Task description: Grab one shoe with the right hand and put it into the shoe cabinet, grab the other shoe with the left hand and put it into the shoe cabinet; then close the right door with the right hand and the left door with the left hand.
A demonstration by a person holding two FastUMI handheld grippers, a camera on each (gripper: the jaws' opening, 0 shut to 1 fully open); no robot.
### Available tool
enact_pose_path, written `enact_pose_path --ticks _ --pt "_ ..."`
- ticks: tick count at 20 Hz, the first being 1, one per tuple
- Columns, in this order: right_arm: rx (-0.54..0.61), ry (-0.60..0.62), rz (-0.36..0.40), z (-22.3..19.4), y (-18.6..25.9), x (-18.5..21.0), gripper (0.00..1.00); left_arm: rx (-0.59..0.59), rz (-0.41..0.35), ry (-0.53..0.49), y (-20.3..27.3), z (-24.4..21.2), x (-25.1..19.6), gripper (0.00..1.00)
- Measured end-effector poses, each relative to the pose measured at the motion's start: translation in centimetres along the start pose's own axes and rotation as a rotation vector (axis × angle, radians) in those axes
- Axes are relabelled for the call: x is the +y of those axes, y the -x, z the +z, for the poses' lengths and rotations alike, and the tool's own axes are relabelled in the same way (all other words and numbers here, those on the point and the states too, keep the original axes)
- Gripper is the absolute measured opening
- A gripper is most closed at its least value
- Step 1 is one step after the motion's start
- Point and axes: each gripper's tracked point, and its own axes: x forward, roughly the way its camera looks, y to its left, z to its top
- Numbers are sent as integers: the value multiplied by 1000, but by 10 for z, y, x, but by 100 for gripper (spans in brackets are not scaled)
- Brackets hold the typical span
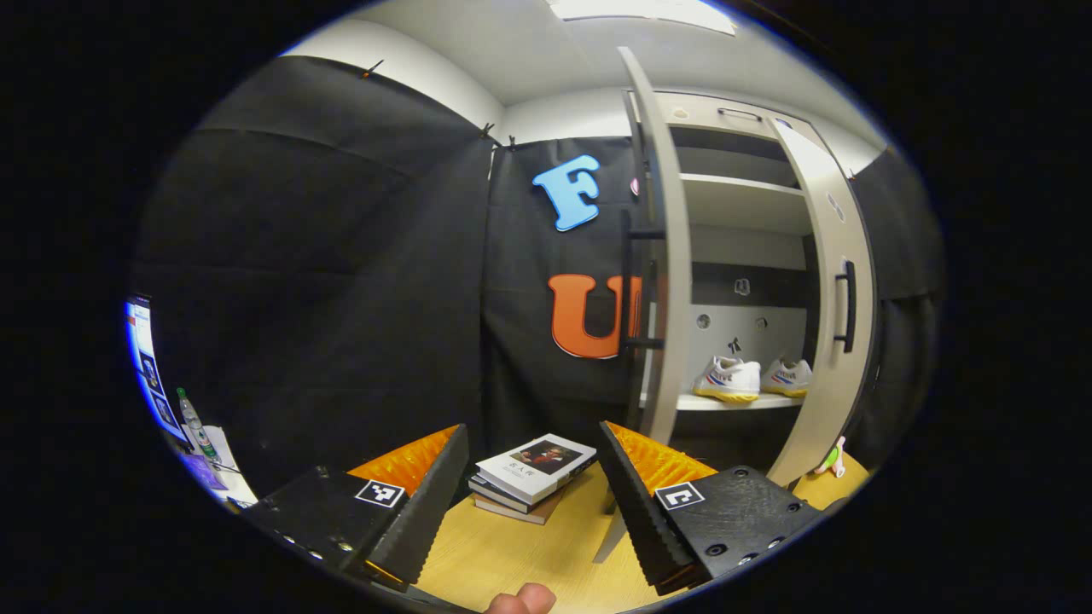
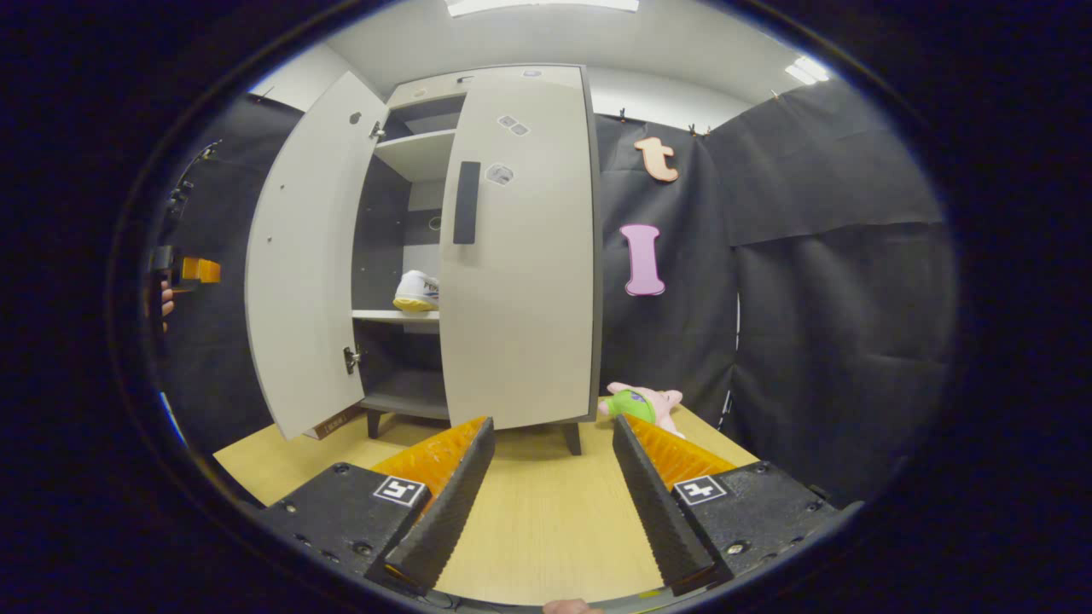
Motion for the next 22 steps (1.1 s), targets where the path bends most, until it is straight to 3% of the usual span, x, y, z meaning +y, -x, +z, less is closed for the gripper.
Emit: enact_pose_path --ticks 6,11,16,20,22 --pt "12 6 -5 -3 -4 -4 92 -36 3 2 -66 47 11 91" --pt "20 8 -6 -4 -14 -1 92 -21 -57 -18 -98 63 -4 90" --pt "35 0 3 -8 -23 5 92 -19 -44 -52 -113 63 -6 90" --pt "30 1 12 -6 -29 7 92 28 -87 28 -111 54 -17 90" --pt "26 8 11 -4 -31 5 92 9 -95 10 -107 57 -25 90"
